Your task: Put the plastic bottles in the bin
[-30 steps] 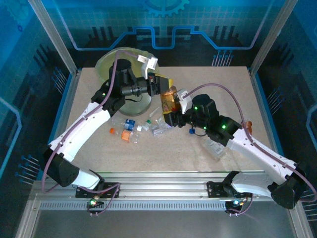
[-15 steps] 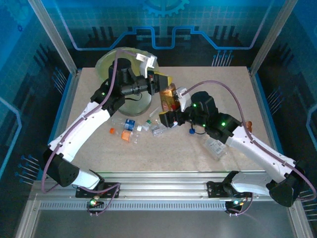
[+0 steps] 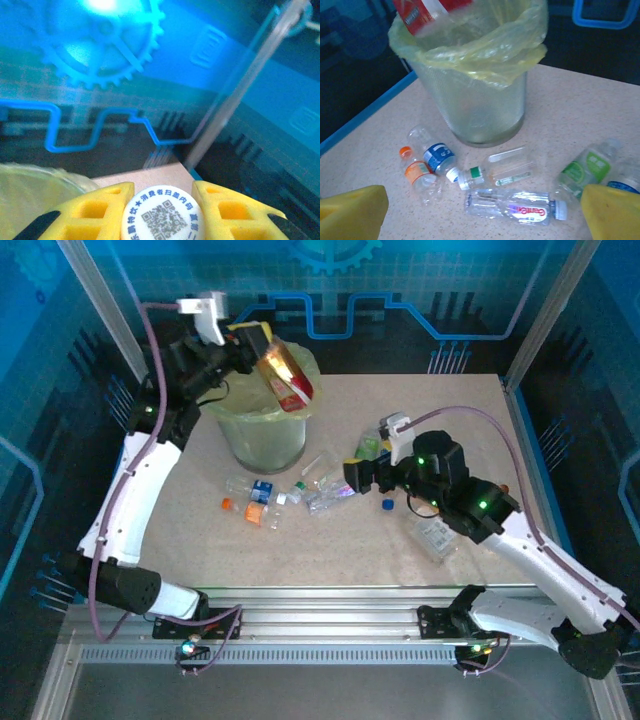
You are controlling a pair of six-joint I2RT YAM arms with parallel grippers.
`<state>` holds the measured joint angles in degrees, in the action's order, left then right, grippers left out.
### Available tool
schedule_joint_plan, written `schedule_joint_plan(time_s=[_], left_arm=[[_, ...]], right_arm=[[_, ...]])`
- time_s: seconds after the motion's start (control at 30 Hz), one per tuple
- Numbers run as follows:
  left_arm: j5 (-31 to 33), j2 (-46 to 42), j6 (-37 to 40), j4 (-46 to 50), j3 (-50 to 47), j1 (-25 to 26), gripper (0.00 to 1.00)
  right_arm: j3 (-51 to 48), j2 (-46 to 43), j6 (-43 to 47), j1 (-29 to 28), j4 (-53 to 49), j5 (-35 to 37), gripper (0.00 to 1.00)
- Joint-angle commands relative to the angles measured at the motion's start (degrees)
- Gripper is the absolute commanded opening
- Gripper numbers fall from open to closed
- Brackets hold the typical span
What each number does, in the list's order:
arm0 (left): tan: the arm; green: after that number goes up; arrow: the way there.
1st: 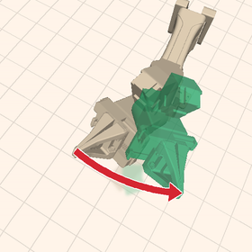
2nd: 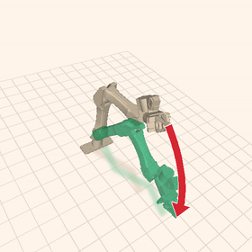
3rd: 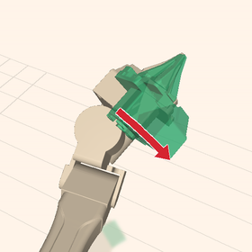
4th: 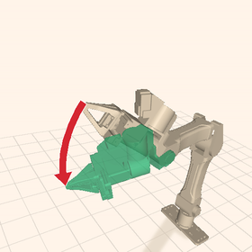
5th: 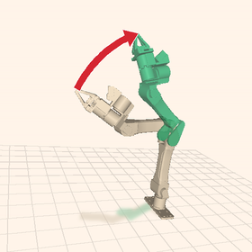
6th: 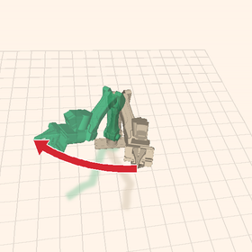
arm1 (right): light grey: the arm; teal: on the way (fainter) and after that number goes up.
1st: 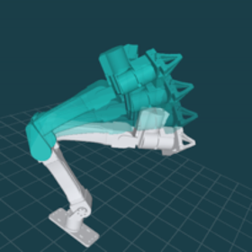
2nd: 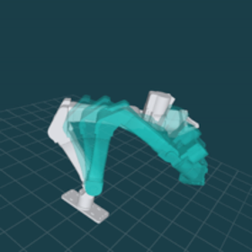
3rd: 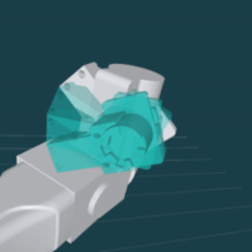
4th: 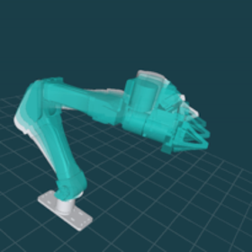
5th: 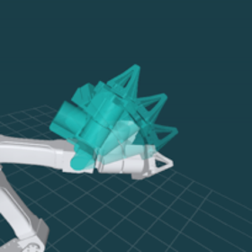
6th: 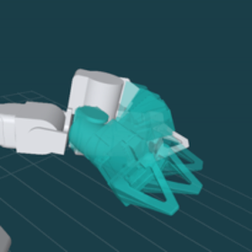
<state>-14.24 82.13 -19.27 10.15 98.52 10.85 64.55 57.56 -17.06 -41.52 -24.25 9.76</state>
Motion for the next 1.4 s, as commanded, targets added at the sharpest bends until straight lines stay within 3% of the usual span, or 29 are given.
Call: schedule_joint_plan(time_s=[0.0,0.2,0.37,0.7,1.07,1.2,1.37], left_arm=[[6.58,0.44,3.41,0.11,5.48,-1.47,0.02],[15.38,5.54,13.18,2.92,10.35,-1.84,0.01],[17.88,9.92,16.81,4.53,12.34,-2.19,0.02],[18.02,18.32,19.84,8.09,13.54,-2.41,0.03],[17.05,23.02,19.26,10.15,11.81,-2.47,0.07],[16.61,23.97,18.92,10.15,10.67,-2.49,0.08],[16.2,24.9,18.83,9.93,9.42,-2.54,0.11]], right_arm=[[-0.56,-1.1,-3.33,1.84,-3.46,4.87,1.0],[2.7,0.85,-8.65,6.85,-12.44,6.08,1.0],[4.18,2.34,-12.93,13.93,-19.44,4.17,1.0],[0.86,1.12,-16.91,31.22,-30.18,0.53,1.0],[-7.57,-2.05,-13.99,52.29,-31.75,-2.24,1.0],[-9.76,-2.8,-12.66,58.02,-30.07,-5.93,1.0],[-9.89,-2.54,-12.02,61.92,-30.6,-2.25,1.0]])
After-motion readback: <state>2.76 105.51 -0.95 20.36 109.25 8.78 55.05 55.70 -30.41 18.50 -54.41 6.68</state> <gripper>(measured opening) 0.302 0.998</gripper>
